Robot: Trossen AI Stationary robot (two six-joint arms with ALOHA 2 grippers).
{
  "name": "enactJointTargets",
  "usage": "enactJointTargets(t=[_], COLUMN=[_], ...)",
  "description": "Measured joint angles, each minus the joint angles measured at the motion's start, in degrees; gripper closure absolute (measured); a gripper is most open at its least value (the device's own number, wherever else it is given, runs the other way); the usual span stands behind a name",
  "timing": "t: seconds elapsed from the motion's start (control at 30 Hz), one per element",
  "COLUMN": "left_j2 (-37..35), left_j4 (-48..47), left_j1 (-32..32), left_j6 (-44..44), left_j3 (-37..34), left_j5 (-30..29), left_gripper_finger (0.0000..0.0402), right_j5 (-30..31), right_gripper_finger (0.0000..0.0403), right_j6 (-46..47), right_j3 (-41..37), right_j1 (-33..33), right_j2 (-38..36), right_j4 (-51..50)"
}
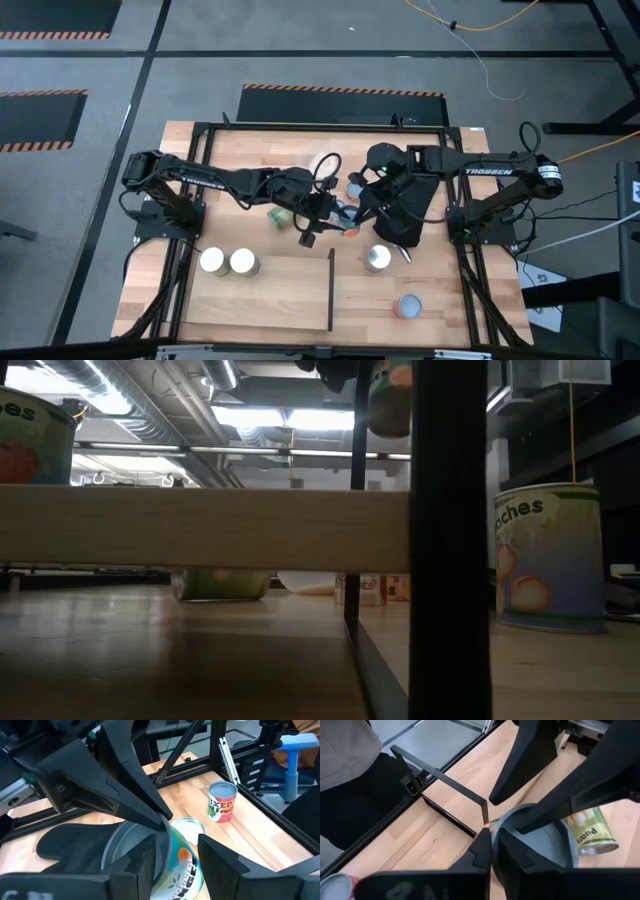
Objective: Pick and place cans onto a shelf
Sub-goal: Put the orange canned orange on the shelf aligned with the other green canned orange
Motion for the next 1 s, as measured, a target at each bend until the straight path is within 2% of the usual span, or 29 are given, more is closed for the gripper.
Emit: enactJointTargets(t=[0.23,0.67,1.0], left_j2=[0.00,0.02,0.04], left_j4=[-0.15,-0.35,-0.41], left_j1=[0.00,0.68,0.68], left_j6=[-0.09,-0.58,-0.57], left_j3=[0.00,0.00,-0.04], left_j5=[-0.13,0.28,0.01], left_gripper_finger=[0.0290,0.0389,0.0397], right_j5=[-0.32,0.22,0.21], right_gripper_finger=[0.0382,0.0374,0.0373], right_j6=[0.01,-0.24,-0.15], right_j3=[-0.02,-0.02,-0.02], right_j1=[0.00,-0.07,-0.04], right_j2=[0.00,-0.02,-0.02], right_j4=[1.52,2.17,2.09])
